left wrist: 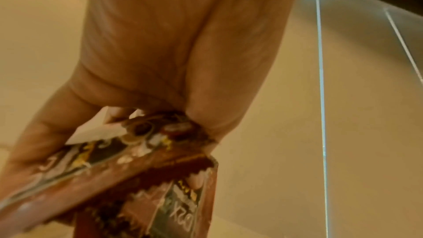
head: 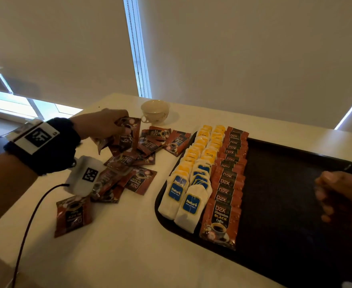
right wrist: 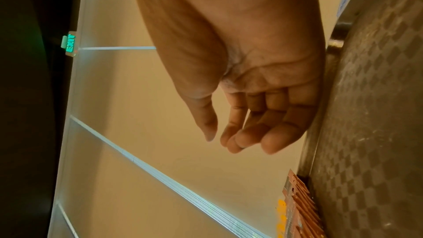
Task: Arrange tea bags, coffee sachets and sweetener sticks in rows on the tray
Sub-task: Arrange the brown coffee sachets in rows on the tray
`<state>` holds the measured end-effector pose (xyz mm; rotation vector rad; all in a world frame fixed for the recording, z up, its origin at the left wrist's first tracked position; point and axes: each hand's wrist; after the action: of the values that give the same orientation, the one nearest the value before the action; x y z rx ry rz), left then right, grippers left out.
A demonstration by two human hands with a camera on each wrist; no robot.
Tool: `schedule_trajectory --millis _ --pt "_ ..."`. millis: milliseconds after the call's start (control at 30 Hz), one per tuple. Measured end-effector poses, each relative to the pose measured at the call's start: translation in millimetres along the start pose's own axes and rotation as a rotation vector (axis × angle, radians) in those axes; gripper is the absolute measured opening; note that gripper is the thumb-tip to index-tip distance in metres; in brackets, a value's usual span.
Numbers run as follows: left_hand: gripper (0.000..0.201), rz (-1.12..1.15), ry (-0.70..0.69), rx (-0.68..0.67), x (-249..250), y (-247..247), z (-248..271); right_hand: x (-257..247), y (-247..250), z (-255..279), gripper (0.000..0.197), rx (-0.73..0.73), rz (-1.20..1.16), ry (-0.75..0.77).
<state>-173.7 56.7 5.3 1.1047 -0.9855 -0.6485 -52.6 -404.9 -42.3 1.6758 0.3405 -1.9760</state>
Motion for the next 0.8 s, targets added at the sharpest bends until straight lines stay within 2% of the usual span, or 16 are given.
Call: schedule_trajectory --millis 133,300,400,533,600,633,700,800 --pt "0.015 -0.127 -0.011 -0.042 3.2 -1.3 -2.3 -16.7 -19.2 5.1 0.076 -0.017 0.019 0.045" --pt "0.013 -0.091 0.016 0.051 19.3 7.2 5.5 -41.8 -40.0 11.5 0.079 -0.084 0.131 0.158" --pt "0.019 0.124 -0.13 0.013 51.4 20.3 15.9 -65.7 -55.4 11.6 0.076 -0.083 0.172 0.28" --pt "0.015 0.406 -0.358 -0.109 120.0 28.2 37.9 -97.2 -86.3 13.1 0.042 -0.049 0.096 0.377" --pt "0.024 0.482 -0.47 -0.168 151.4 25.0 45.2 -103.3 -101.5 8.9 0.051 -0.032 0.129 0.404" --pt "0.026 0.513 -0.506 -0.178 164.4 21.1 46.4 -103.5 -107.7 5.4 0.052 -0.032 0.134 0.419" --pt "0.018 0.552 -0.558 -0.162 186.1 10.3 45.2 -102.8 -115.6 -0.4 0.038 -0.017 0.117 0.452" --pt "0.017 0.604 -0.568 -0.129 205.2 -4.7 39.9 -100.3 -113.1 -6.5 0.02 0.096 0.119 0.522"
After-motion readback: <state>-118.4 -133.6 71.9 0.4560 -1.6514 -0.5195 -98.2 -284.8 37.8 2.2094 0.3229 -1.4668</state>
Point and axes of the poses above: each hand's wrist, its own z-axis away from the middle knuckle, its own y-axis out of the back of the hand, x = y × z, and after that the axes turned 2 degrees about y, right-handed
